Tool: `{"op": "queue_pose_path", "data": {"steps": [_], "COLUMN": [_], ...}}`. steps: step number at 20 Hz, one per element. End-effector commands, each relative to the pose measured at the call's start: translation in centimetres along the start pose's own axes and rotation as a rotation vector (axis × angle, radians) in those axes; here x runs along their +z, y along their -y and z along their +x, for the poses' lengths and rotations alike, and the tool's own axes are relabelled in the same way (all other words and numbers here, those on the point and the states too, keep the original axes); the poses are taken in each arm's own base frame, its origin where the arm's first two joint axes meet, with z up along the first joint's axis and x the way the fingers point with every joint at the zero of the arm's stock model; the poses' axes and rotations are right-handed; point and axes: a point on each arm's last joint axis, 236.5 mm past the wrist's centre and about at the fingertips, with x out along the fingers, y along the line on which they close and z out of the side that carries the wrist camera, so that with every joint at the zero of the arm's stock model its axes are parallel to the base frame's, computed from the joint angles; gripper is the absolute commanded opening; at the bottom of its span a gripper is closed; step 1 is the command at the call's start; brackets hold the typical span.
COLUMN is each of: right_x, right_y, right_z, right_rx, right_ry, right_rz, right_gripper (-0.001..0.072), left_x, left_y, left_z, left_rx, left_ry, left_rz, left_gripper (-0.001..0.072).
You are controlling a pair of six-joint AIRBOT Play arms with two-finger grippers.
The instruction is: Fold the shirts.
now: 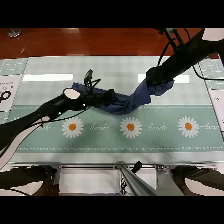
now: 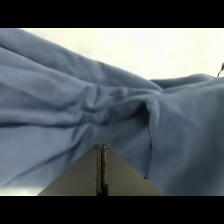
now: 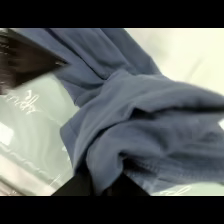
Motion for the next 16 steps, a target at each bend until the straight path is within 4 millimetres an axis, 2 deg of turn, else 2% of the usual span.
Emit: {"op": "queue_pose_path", "data": {"steps": [1, 3, 5, 7, 8, 9, 10, 12, 14, 16], "right_x": [-0.8, -1.0, -1.2, -1.2, -1.2, -1.1, -0.7, 0.5, 1.7, 2.9], "right_y": [-2.8, -3.8, -3.8, -3.6, -3.3, -2.9, -2.5, -2.3, -3.1, -4.0], "right_z": [-1.0, -1.3, -1.4, -1.4, -1.5, -1.5, -1.5, -1.4, -0.7, 0.7], "right_rx": [-0.002, -0.001, -0.027, -0.034, -0.046, -0.063, -0.08, -0.087, -0.05, 0.001], "right_ry": [0.008, 0.016, 0.019, 0.017, 0.017, 0.022, 0.038, 0.087, 0.114, 0.126], "right_rz": [-0.03, -0.037, -0.04, -0.028, -0.027, -0.026, -0.022, 0.006, 0.014, 0.027], "right_gripper": [0.0023, 0.0023, 0.0023, 0.0023, 0.0023, 0.0023, 0.0023, 0.0023, 0.0023, 0.0023], "left_x": [-4.1, -7.3, -10.3, -11.2, -10.5, -9.2, -7.1, -1.7, 4.1, 8.6], "left_y": [0.0, 0.3, 1.0, 1.5, 1.5, 1.6, 1.7, 2.4, 3.0, 3.5], "left_z": [2.5, 4.2, 5.6, 6.2, 6.0, 5.6, 4.7, 2.0, -2.6, -8.3], "left_rx": [0.008, 0.001, -0.025, -0.044, -0.054, -0.063, -0.076, -0.104, -0.129, -0.138], "left_ry": [-0.088, -0.154, -0.213, -0.224, -0.21, -0.185, -0.14, -0.019, 0.113, 0.23], "left_rz": [-0.006, -0.044, -0.129, -0.158, -0.142, -0.129, -0.116, -0.101, -0.06, 0.02], "left_gripper": [0.0022, 0.0022, 0.0022, 0.0022, 0.0022, 0.0022, 0.0021, 0.0021, 0.0021, 0.0021]}}
